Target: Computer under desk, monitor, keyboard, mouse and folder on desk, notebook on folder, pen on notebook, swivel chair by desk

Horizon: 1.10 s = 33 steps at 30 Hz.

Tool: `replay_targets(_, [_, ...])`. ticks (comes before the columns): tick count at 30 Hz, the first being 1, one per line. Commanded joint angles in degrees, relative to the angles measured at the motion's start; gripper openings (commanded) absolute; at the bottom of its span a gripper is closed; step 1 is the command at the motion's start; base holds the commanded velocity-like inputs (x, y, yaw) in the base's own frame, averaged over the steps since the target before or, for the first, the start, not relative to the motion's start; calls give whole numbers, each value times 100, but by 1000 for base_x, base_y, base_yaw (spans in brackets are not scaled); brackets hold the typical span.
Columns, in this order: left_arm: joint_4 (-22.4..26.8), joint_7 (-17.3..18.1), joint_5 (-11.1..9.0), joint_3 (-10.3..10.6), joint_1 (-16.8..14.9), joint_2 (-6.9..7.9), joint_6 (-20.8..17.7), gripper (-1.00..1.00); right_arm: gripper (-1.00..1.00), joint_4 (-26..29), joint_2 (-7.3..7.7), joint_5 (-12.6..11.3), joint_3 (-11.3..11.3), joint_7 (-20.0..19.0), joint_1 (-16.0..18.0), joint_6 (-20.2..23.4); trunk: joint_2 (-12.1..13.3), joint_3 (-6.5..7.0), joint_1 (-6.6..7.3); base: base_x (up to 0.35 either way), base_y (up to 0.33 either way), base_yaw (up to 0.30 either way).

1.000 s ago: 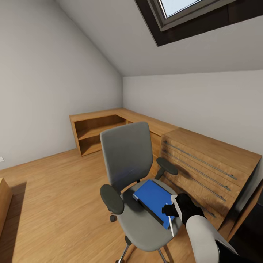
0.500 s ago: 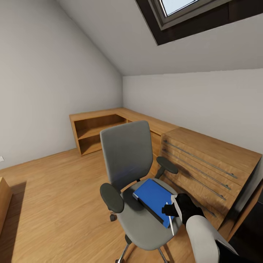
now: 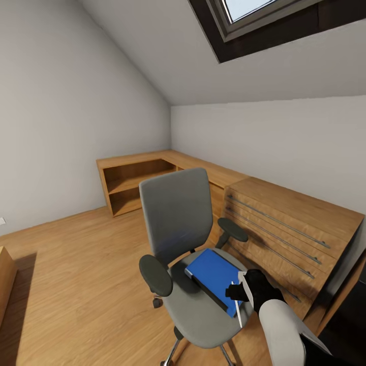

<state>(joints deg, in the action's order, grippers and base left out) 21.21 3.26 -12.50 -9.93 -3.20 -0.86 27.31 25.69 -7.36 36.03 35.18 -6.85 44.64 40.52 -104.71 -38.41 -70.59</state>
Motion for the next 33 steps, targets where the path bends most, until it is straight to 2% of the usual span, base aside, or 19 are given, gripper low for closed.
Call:
replay_targets(1, [-2, 34, -51, -9, -2, -2, 11, 100, 100, 15, -8, 62, 41, -48, 3, 18, -3, -6, 1, 0, 0, 0])
replay_targets(13, [-2, 34, -51, -12, -4, -2, 10, 100, 100, 15, -9, 62, 41, -45, 3, 17, -3, -6, 1, 0, 0, 0])
replay_targets(20, [-1, 34, -51, -12, -4, -2, 11, 100, 100, 15, -4, 62, 41, -45, 3, 17, -283, -132, -153, 0, 0, 0])
replay_targets(33, [6, 34, -51, -14, -4, -2, 11, 100, 100, 15, -3, 62, 41, -45, 4, 17, -283, -132, -153, 0, 0, 0])
